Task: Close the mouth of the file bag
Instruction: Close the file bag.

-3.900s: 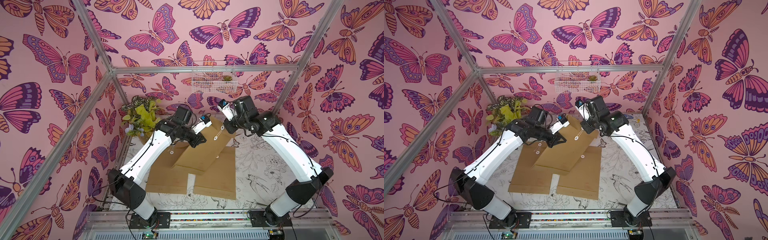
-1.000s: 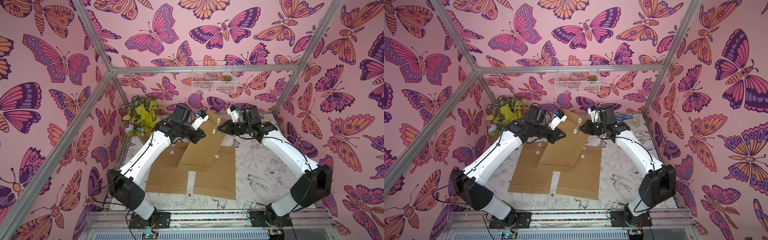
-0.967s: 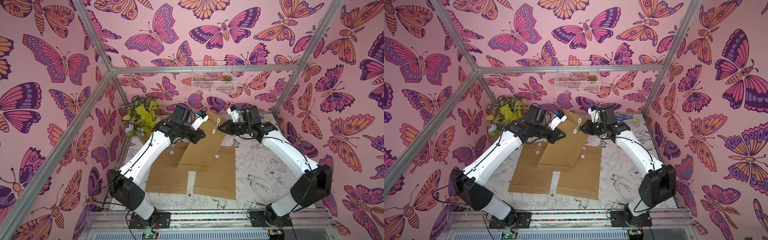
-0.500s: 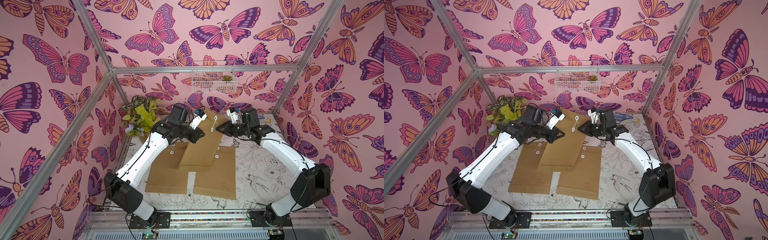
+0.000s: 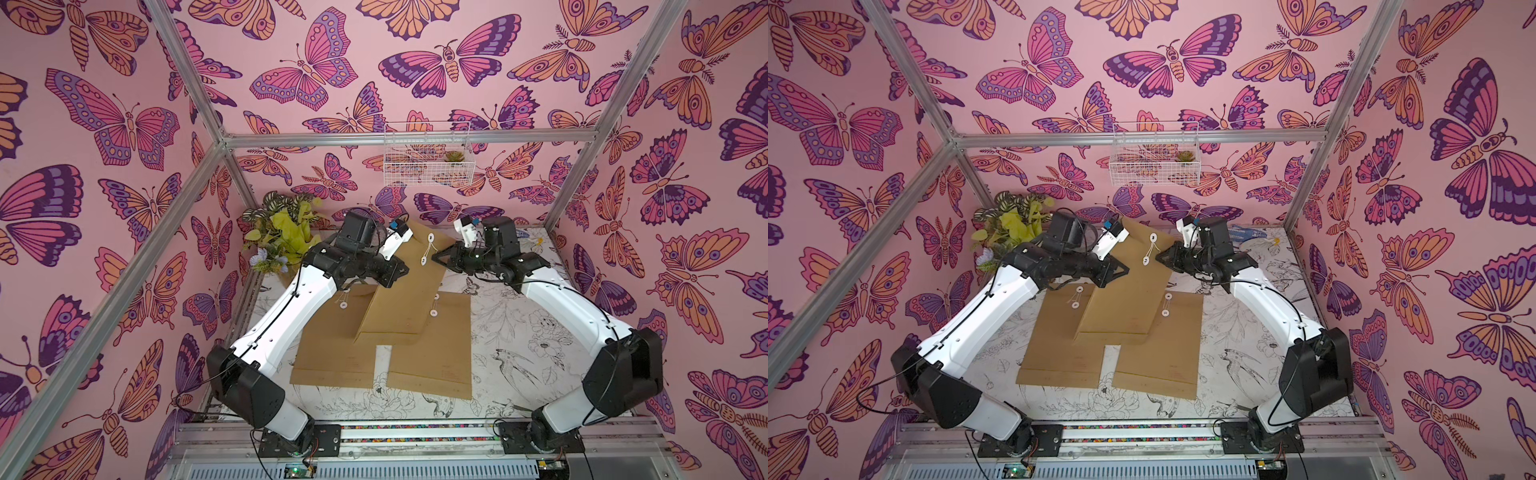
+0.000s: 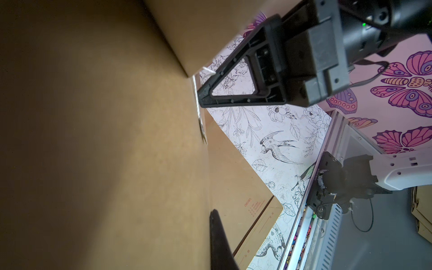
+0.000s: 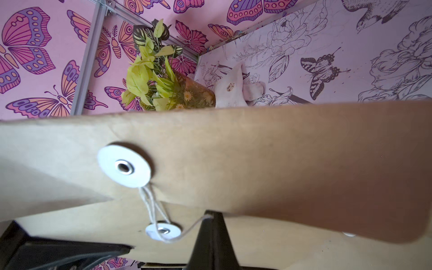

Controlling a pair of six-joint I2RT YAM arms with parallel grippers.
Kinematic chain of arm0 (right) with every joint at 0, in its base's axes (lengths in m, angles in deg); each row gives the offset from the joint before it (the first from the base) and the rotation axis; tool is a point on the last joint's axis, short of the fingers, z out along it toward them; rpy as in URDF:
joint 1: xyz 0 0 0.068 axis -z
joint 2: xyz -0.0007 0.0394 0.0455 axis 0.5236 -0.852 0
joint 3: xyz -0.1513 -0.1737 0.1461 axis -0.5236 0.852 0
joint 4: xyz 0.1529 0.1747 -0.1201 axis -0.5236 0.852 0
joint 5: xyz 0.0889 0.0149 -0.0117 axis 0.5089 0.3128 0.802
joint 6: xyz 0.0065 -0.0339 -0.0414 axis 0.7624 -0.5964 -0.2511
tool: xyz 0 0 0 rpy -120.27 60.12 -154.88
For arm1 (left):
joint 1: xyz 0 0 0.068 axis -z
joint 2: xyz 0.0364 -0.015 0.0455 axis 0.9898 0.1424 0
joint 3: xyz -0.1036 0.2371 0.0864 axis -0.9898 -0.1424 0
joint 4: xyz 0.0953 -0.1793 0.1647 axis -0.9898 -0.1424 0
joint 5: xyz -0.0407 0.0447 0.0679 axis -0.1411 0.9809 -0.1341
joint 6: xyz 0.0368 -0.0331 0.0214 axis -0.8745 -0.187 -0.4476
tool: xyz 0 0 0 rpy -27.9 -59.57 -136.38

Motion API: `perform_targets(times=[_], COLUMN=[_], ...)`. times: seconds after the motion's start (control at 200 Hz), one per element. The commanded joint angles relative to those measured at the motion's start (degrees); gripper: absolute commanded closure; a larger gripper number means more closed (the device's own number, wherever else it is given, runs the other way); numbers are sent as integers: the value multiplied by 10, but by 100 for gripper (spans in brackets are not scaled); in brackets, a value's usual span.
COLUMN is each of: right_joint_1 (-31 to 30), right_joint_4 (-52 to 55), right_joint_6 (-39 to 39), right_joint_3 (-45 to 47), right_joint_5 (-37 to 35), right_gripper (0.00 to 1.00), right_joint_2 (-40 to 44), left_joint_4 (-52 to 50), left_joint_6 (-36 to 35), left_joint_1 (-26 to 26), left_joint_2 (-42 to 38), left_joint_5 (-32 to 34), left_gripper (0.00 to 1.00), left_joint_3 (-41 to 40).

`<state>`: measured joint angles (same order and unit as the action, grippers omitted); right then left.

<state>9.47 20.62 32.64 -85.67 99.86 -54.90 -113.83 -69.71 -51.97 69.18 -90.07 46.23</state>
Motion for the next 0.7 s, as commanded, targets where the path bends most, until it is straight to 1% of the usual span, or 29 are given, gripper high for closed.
perform_targets(times=[0.0,0.12,0.205,0.391,0.441,0.461,0.516,0.696], right_joint_1=[1,8,25,64,66,66,66,66], right_joint_4=[45,98,118,158,167,170,173,172], right_joint_6=[-12,-27,-26,-43,-45,-47,-46,-35], right_joint_3=[-38,-60,-70,-107,-124,-130,-143,-167], right_joint_5=[19,19,45,56,56,56,55,44], right_gripper=[100,100,100,100,100,100,100,100], right_joint_2=[20,22,16,-10,-11,-29,-36,-42], left_joint_4=[9,10,10,10,10,10,10,10], left_joint_6=[-10,-17,-24,-39,-39,-39,-39,-41], left_joint_1=[-8,-10,-10,-10,-10,-9,-10,-7], left_joint_2=[-17,-18,-25,-41,-43,-44,-44,-46], left_joint_5=[0,-5,-10,-24,-31,-33,-35,-50], left_gripper=[100,100,100,100,100,100,100,100], left_joint_3=[-9,-11,-13,-24,-25,-27,-29,-37])
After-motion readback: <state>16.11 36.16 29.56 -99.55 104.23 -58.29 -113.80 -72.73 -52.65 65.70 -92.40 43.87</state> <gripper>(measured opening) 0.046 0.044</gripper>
